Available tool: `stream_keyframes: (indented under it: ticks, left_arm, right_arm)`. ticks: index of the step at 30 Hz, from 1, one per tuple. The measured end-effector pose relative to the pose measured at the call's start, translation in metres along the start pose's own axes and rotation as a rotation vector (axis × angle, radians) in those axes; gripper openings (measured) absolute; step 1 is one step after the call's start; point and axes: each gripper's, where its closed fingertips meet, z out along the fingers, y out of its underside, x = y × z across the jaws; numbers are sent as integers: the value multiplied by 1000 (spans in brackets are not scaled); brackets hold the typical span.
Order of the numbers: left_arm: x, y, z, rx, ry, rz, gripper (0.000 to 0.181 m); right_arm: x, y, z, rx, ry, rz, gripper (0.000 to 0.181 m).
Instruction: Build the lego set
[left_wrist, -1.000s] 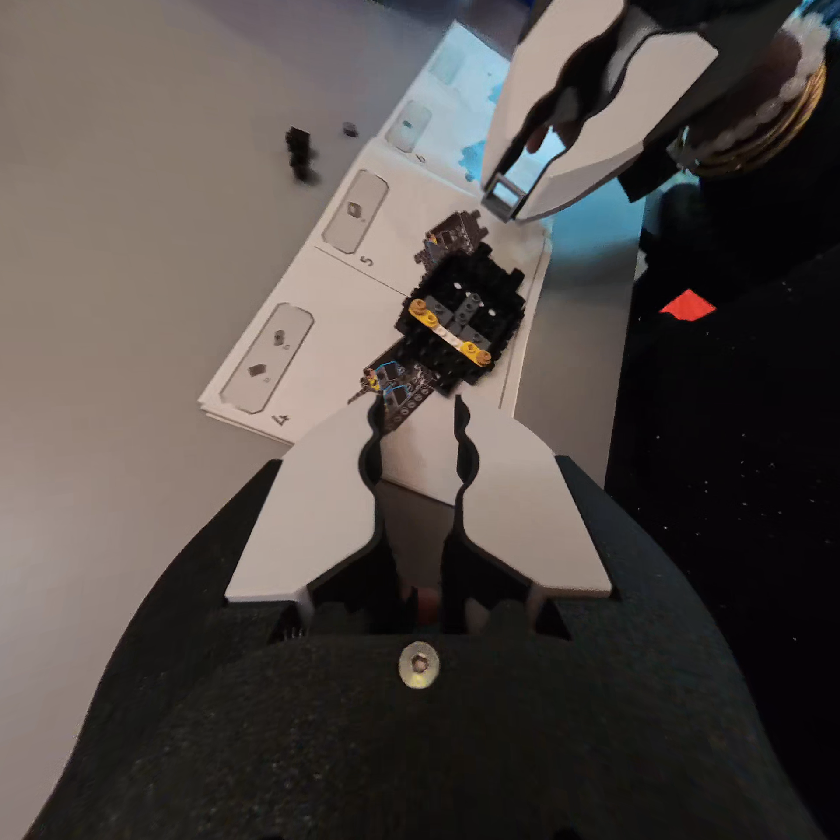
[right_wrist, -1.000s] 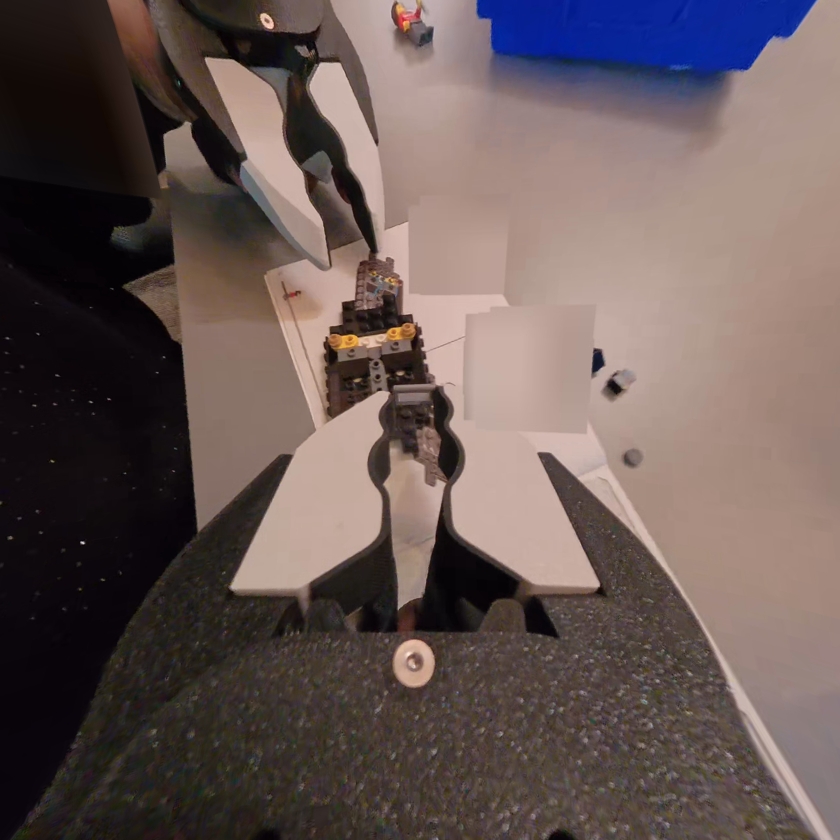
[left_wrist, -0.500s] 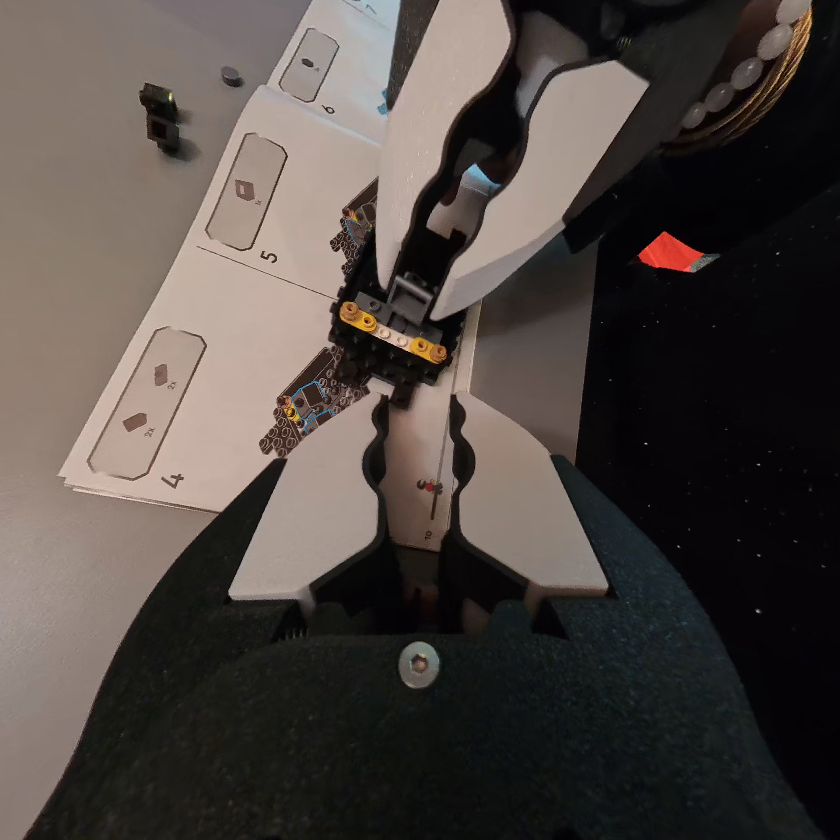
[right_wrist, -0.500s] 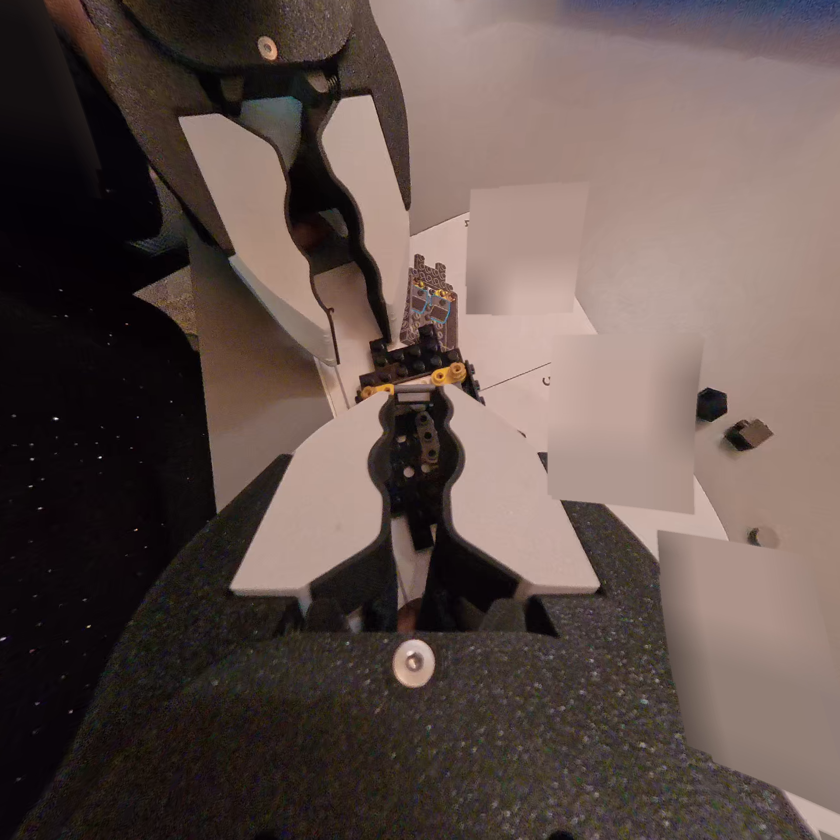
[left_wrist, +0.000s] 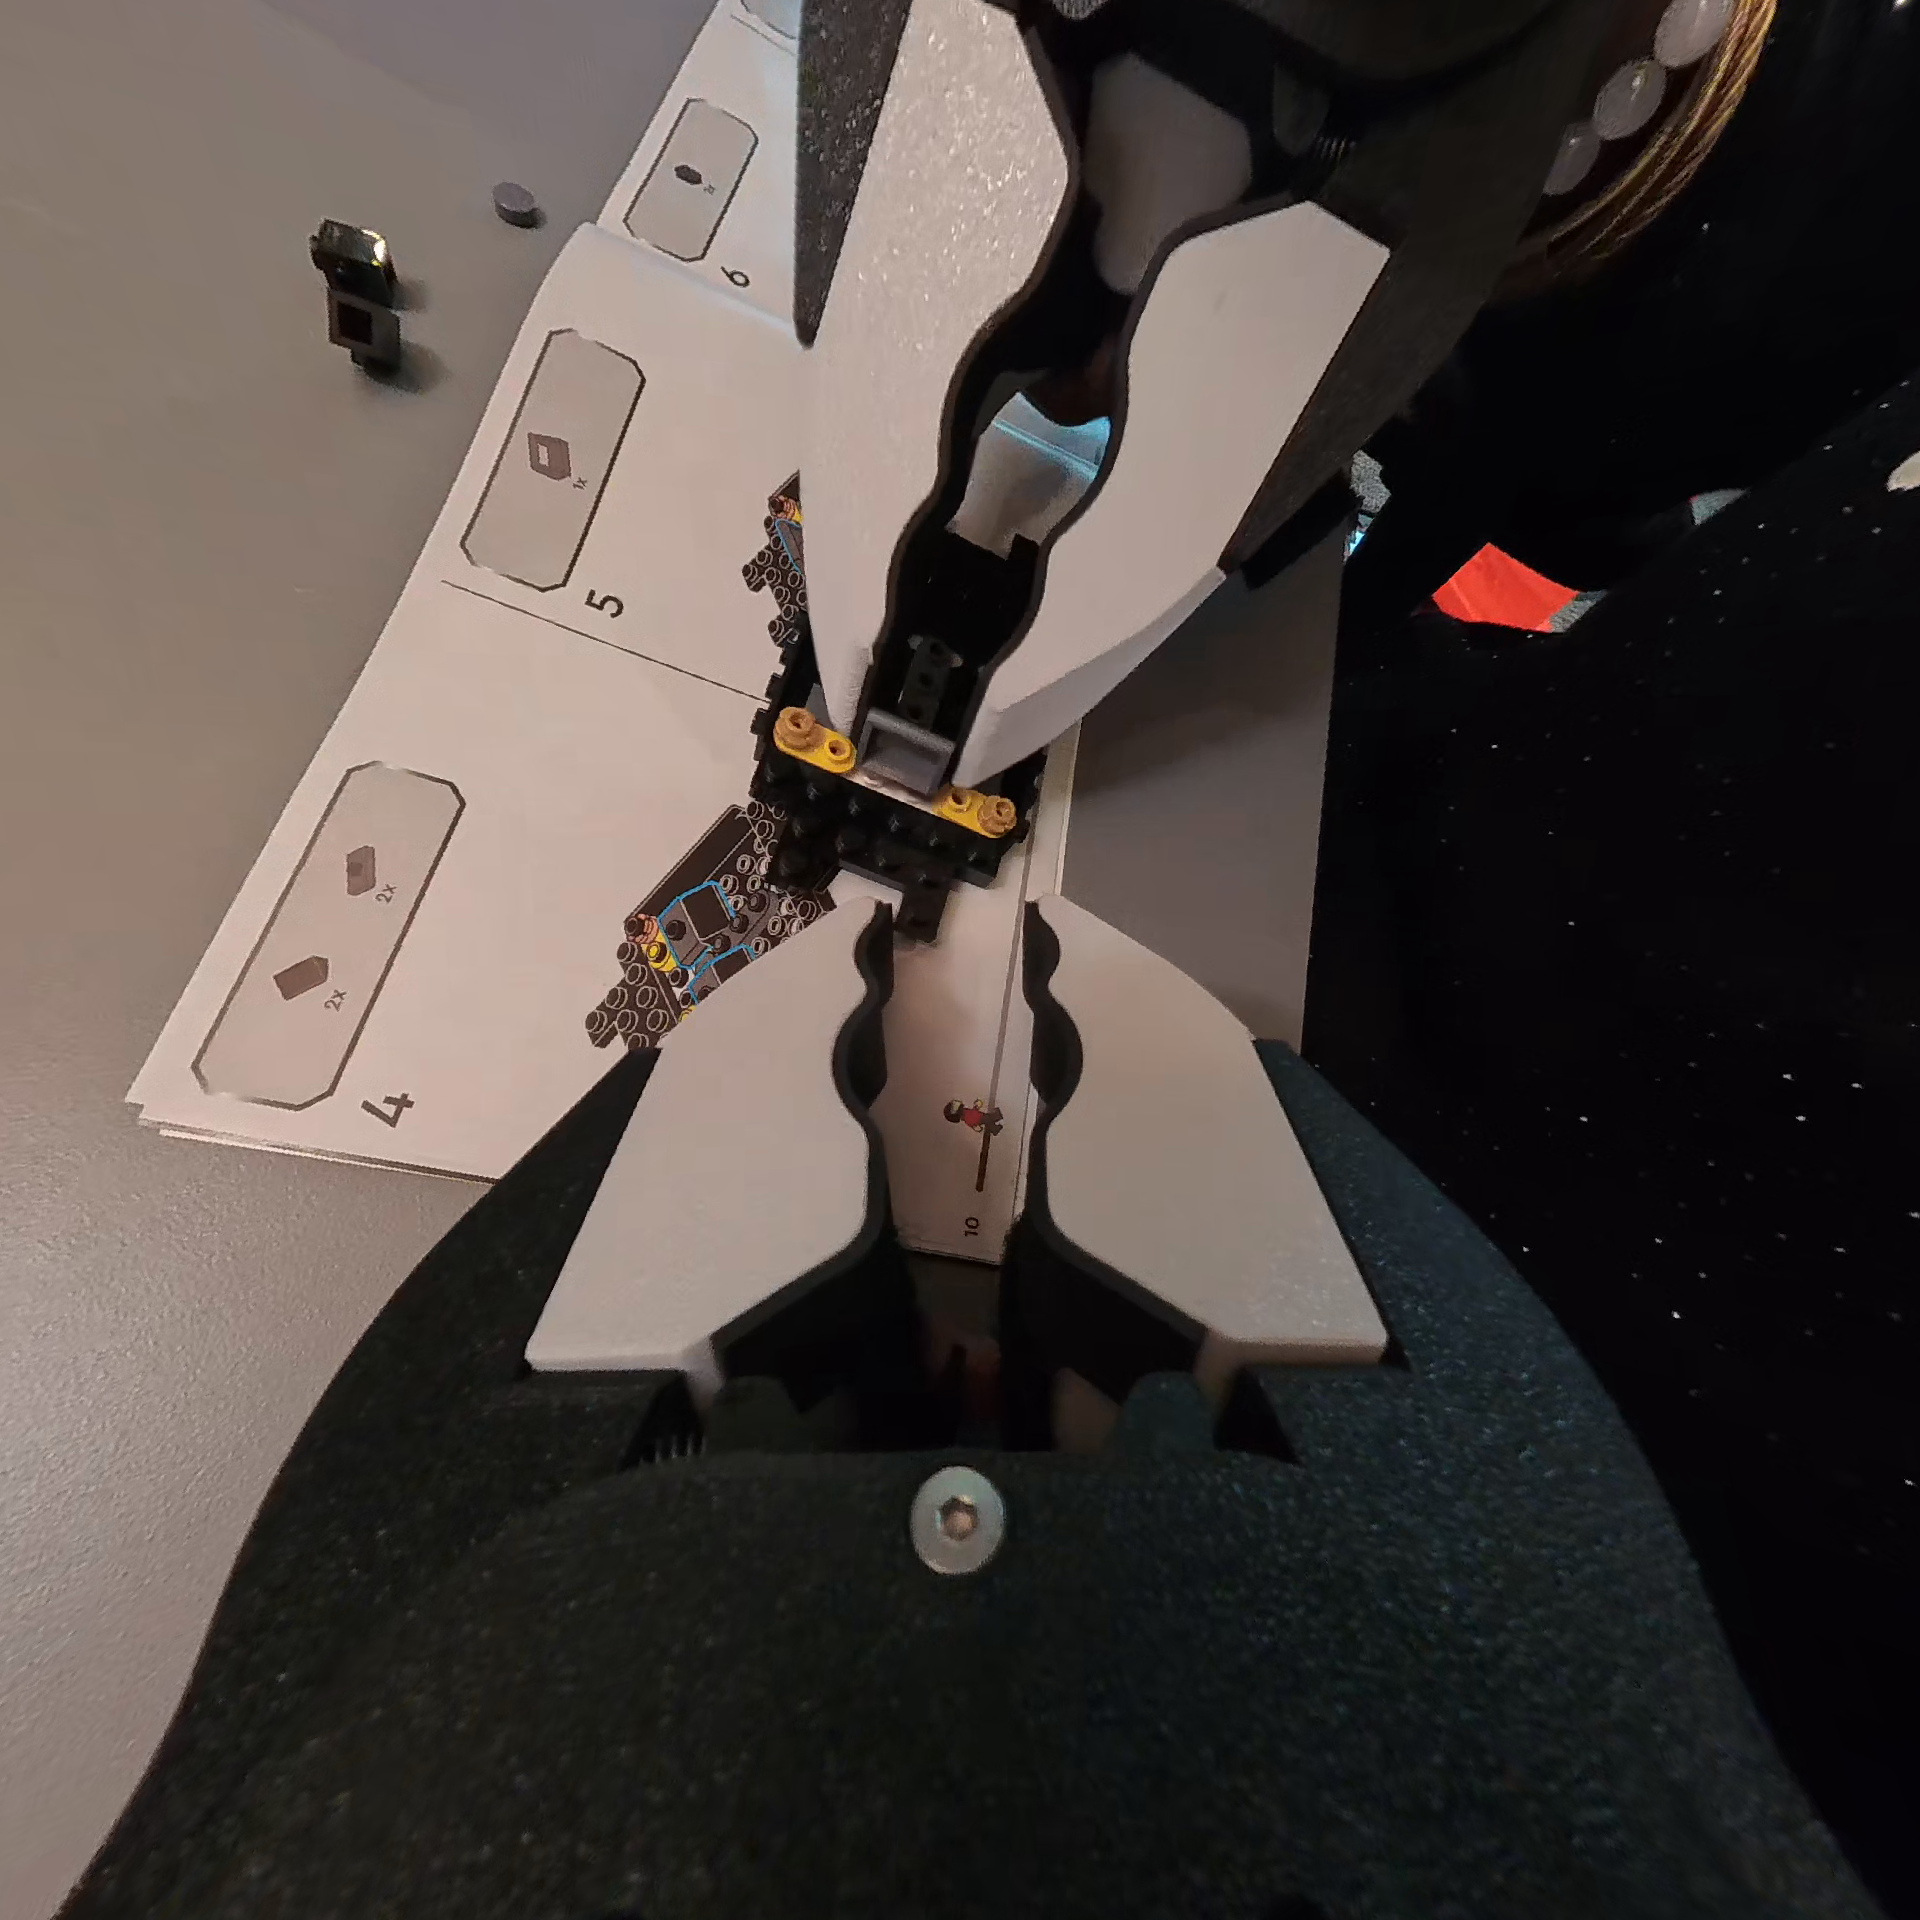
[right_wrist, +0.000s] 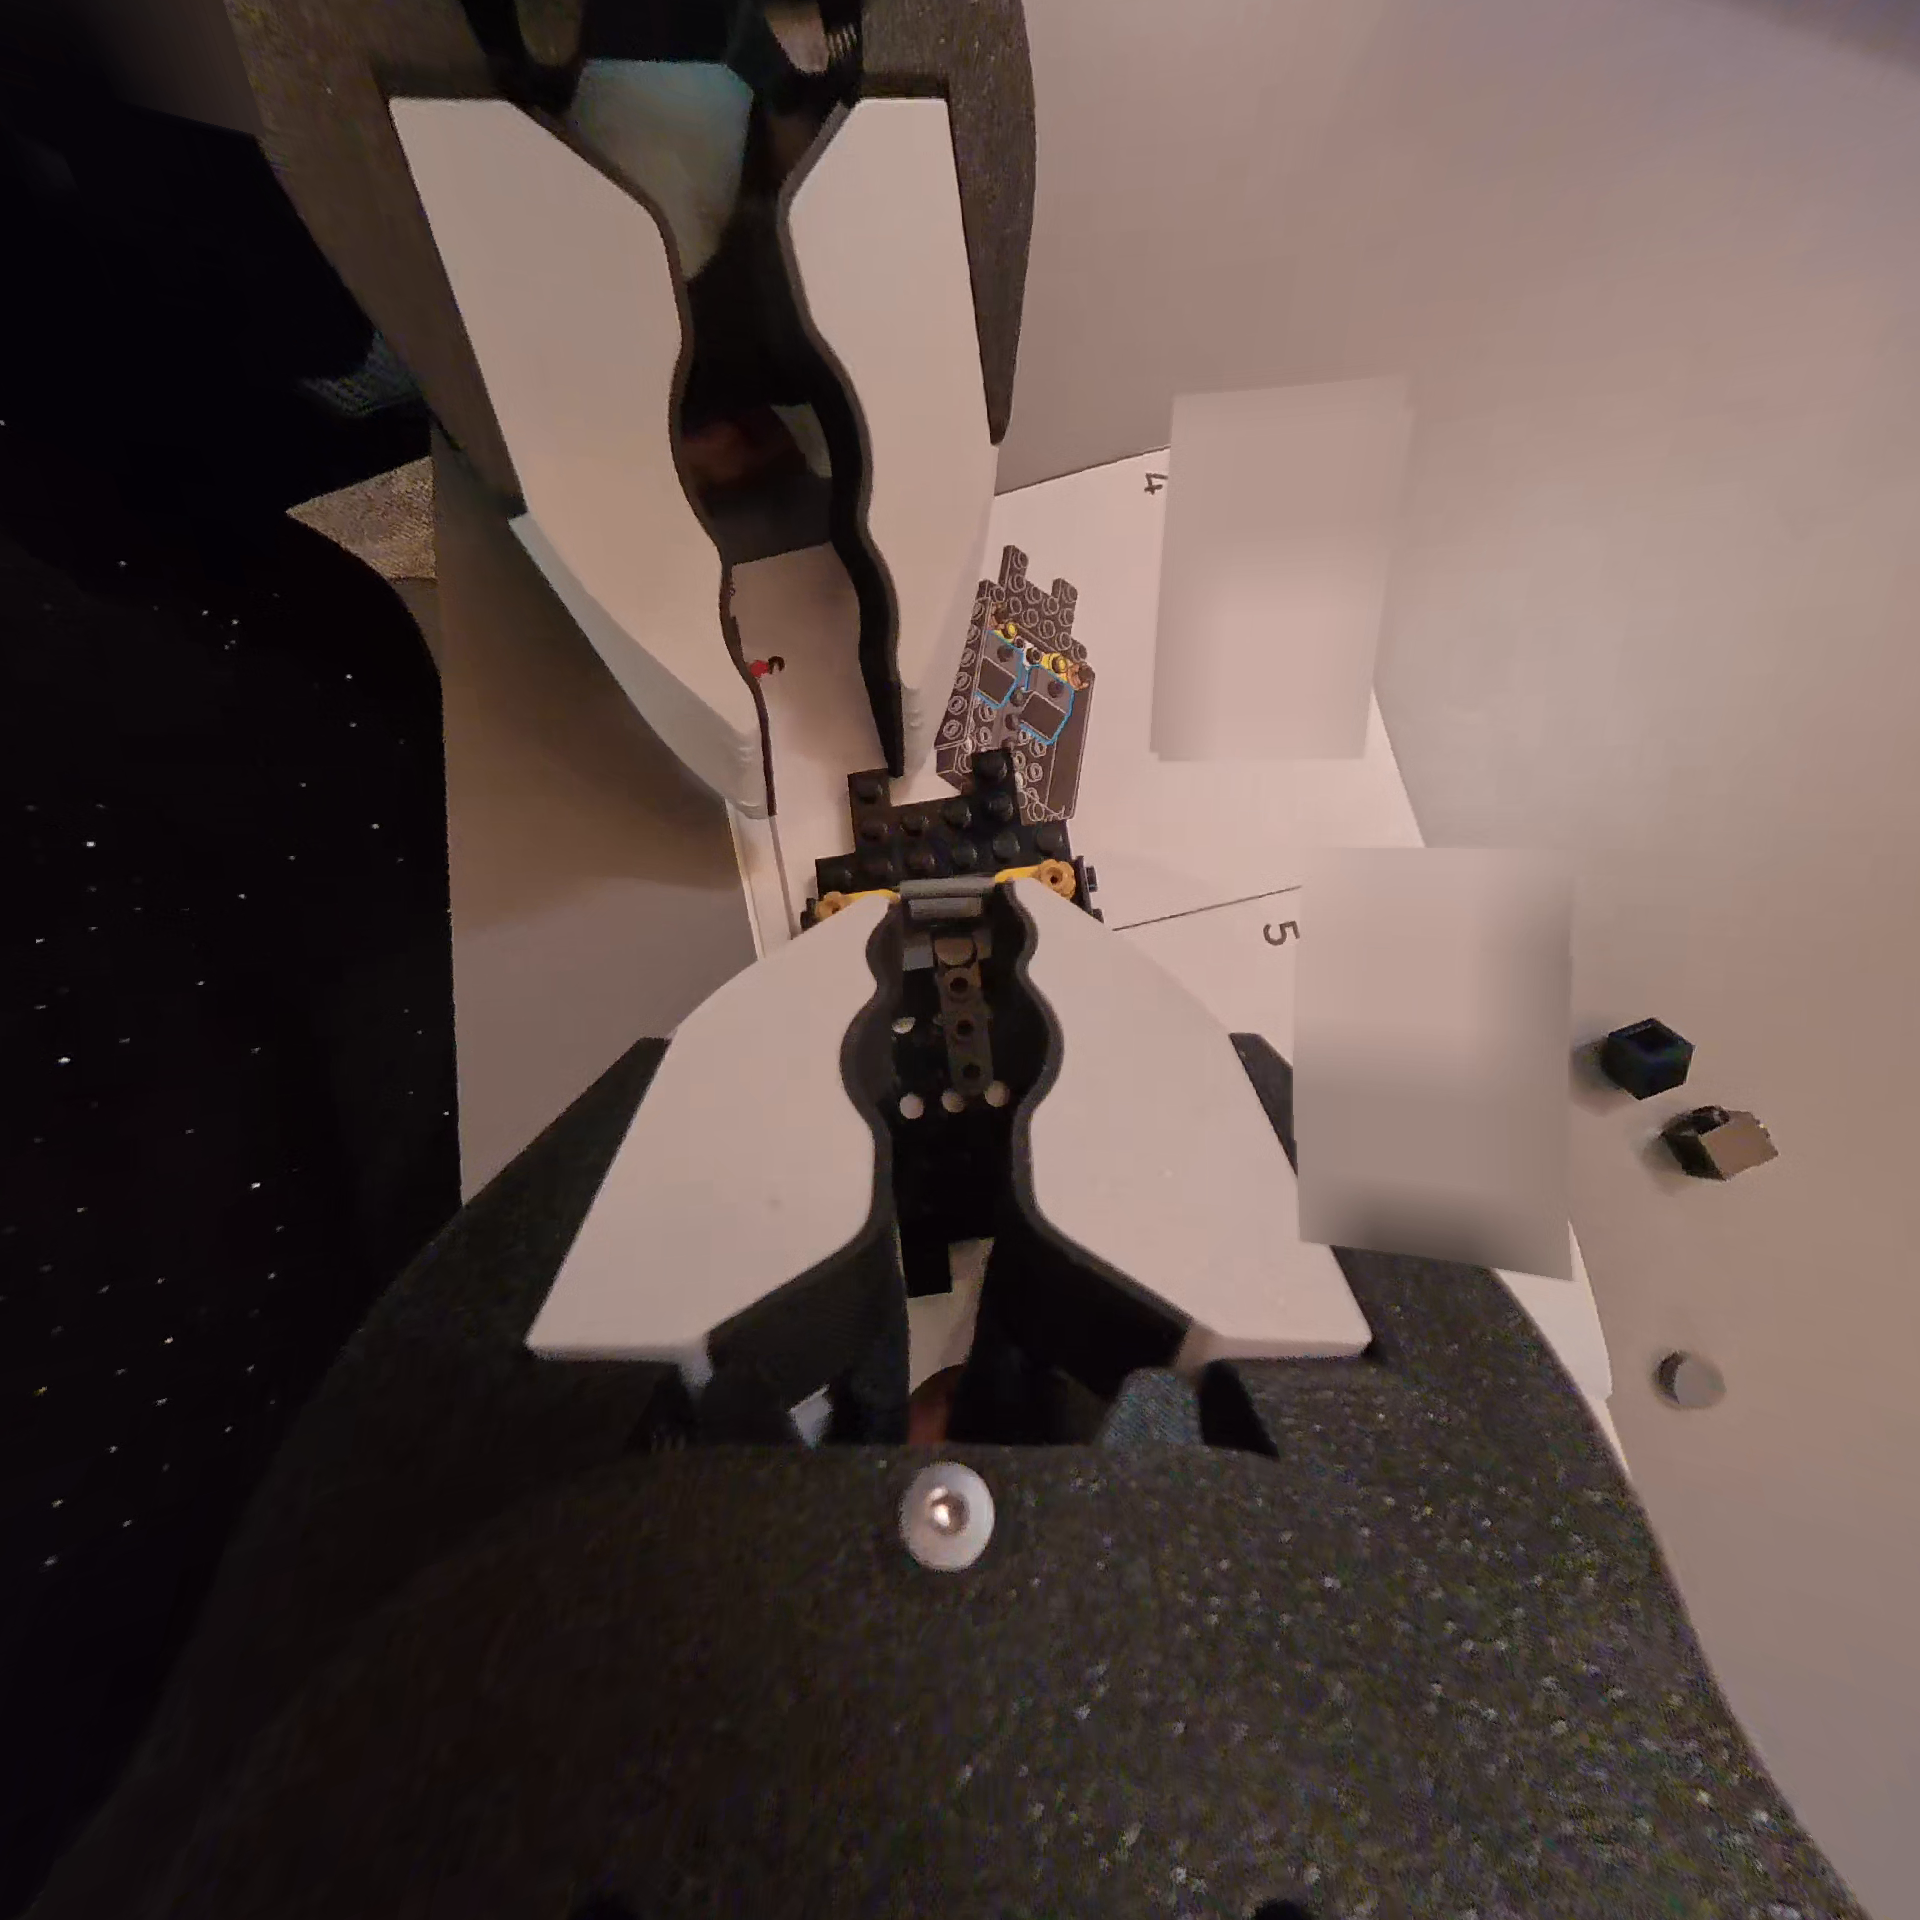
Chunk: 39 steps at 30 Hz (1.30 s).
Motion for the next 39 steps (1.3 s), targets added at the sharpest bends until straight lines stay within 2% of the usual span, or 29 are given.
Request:
stream_keyframes:
  ticks: [10, 39]
  left_arm:
    - [1, -1, 0, 5, 3, 7, 23]
    - [1, 0, 0, -4, 12, 15, 22]
  right_arm:
    - [-1, 1, 1, -64, -24, -63, 16]
    - [1, -3, -1, -88, -27, -146, 22]
